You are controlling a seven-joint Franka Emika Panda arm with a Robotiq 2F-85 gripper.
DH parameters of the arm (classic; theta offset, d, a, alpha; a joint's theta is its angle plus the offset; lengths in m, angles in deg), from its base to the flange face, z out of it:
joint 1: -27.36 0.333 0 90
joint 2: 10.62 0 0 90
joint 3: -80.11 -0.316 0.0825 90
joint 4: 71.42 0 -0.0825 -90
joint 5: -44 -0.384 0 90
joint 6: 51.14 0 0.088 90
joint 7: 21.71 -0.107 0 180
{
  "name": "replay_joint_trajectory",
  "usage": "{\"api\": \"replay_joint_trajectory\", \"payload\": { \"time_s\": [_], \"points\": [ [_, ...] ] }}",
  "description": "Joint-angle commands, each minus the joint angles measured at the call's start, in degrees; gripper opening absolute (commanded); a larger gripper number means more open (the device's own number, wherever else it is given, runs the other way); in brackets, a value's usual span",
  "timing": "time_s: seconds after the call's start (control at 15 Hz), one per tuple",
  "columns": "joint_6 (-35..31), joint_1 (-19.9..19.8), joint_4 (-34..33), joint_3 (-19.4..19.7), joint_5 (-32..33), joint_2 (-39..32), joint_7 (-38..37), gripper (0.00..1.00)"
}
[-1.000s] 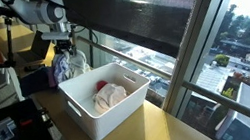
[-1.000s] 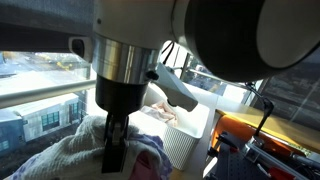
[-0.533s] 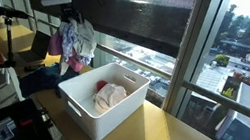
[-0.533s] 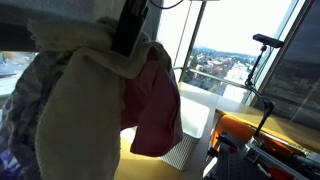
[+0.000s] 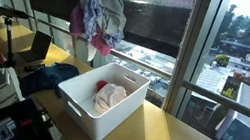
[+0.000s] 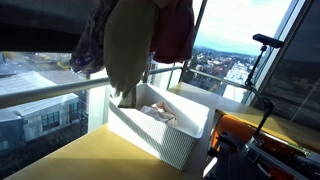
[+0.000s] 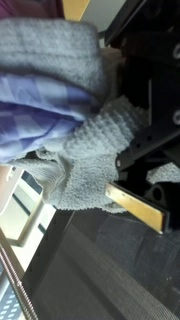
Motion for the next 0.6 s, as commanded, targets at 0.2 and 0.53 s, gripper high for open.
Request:
{"api": "replay_joint_trajectory", "payload": {
  "time_s": [0.2, 0.53],
  "points": [
    [-2.1, -5.4, 5.8, 3.8, -0.8, 1.8, 0.9, 0.0],
    [-5.5, -7.9, 15.0, 5.8, -0.9, 1.3, -0.1, 0.0]
  ]
}}
